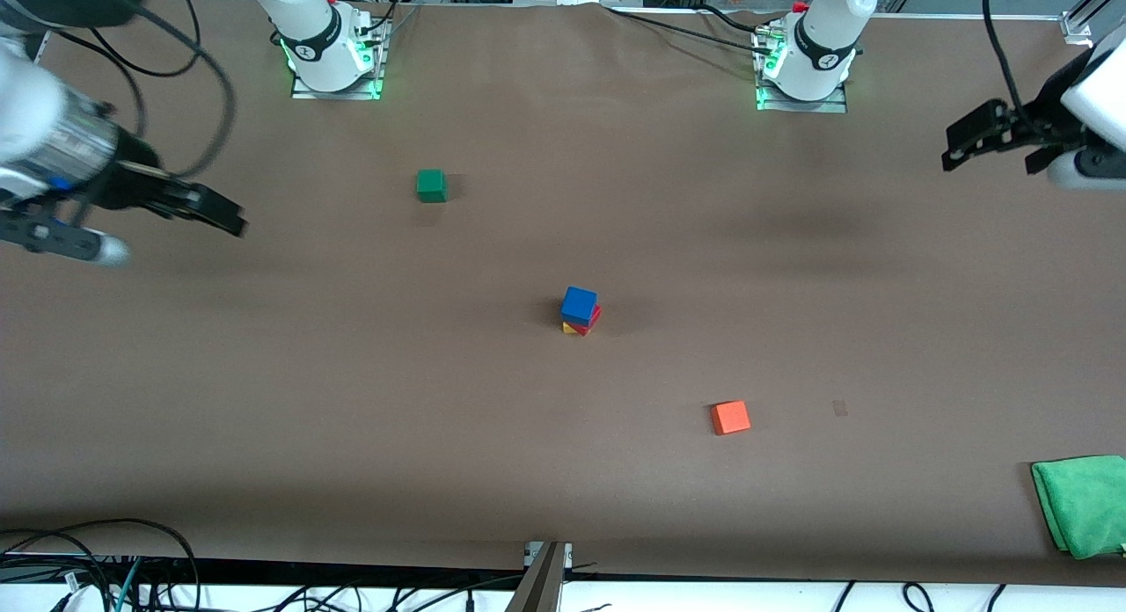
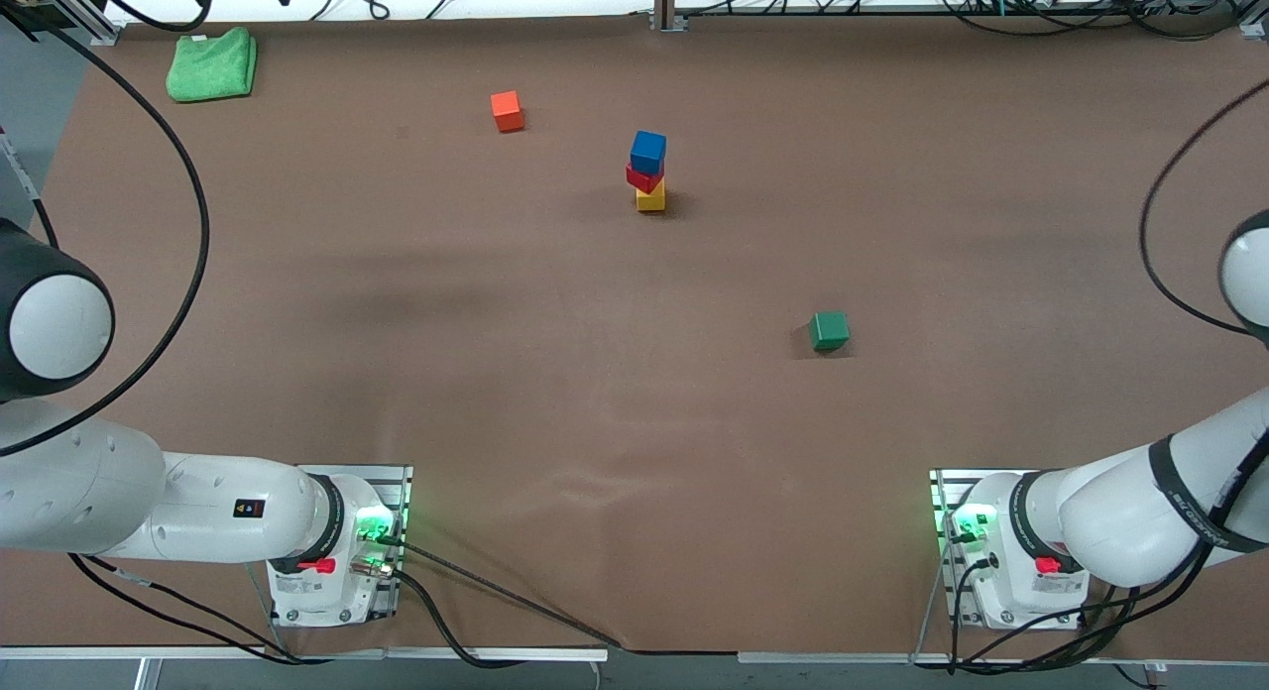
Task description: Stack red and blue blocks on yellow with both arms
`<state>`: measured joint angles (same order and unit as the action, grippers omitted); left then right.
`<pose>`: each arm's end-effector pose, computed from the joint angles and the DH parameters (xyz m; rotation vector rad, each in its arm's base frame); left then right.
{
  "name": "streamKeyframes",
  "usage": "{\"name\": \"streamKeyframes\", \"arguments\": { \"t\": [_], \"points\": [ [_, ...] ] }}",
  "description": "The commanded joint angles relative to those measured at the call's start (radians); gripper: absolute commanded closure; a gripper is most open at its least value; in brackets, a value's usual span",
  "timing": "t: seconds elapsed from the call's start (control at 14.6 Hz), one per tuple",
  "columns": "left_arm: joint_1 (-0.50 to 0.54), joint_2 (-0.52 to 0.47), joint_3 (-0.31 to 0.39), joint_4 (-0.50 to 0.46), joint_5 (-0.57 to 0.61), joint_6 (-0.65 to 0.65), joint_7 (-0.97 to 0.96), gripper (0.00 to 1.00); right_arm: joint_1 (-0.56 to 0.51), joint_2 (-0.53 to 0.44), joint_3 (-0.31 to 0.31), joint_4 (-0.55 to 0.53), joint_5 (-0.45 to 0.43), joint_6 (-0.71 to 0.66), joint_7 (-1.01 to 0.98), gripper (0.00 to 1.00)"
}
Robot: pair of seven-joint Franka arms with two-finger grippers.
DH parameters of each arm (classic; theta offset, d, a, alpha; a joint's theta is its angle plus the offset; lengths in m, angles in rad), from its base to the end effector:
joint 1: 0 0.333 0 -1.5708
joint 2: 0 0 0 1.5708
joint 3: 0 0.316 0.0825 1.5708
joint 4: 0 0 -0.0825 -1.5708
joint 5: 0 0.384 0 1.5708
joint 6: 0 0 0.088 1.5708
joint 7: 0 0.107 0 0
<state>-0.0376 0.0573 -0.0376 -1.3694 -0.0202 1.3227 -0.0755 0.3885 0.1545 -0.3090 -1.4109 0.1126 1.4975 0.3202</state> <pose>0.5434 -0.0427 0.6650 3.1232 -0.0058 -0.1646 0.5881 0.0746 0.6085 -3.0663 0.3601 0.1122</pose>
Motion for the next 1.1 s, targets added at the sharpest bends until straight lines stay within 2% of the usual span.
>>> {"name": "streamKeyframes", "arguments": {
  "t": [0.0,0.14,0.21,0.62,1.03],
  "points": [
    [0.004,0.008,0.005,-0.037,-0.021,0.007,0.014,0.0,-0.1,-0.14,0.046,-0.189,-0.022,0.03,-0.113,0.0],
    [0.001,0.039,0.005,-0.039,-0.021,0.03,0.014,0.0,-0.157,-0.167,0.105,-0.207,-0.079,0.038,-0.145,0.0],
    [0.001,0.045,0.005,-0.04,-0.023,0.044,0.014,0.0,-0.164,-0.17,0.11,-0.209,-0.079,0.035,-0.145,0.0],
    [0.007,0.062,0.005,-0.033,-0.024,0.056,0.016,0.0,-0.152,-0.153,0.111,-0.155,-0.082,0.027,-0.148,0.0],
    [0.007,0.068,0.03,-0.02,-0.02,0.079,0.007,0.0,-0.152,-0.153,0.111,-0.151,-0.083,0.027,-0.151,0.0]
  ]
}}
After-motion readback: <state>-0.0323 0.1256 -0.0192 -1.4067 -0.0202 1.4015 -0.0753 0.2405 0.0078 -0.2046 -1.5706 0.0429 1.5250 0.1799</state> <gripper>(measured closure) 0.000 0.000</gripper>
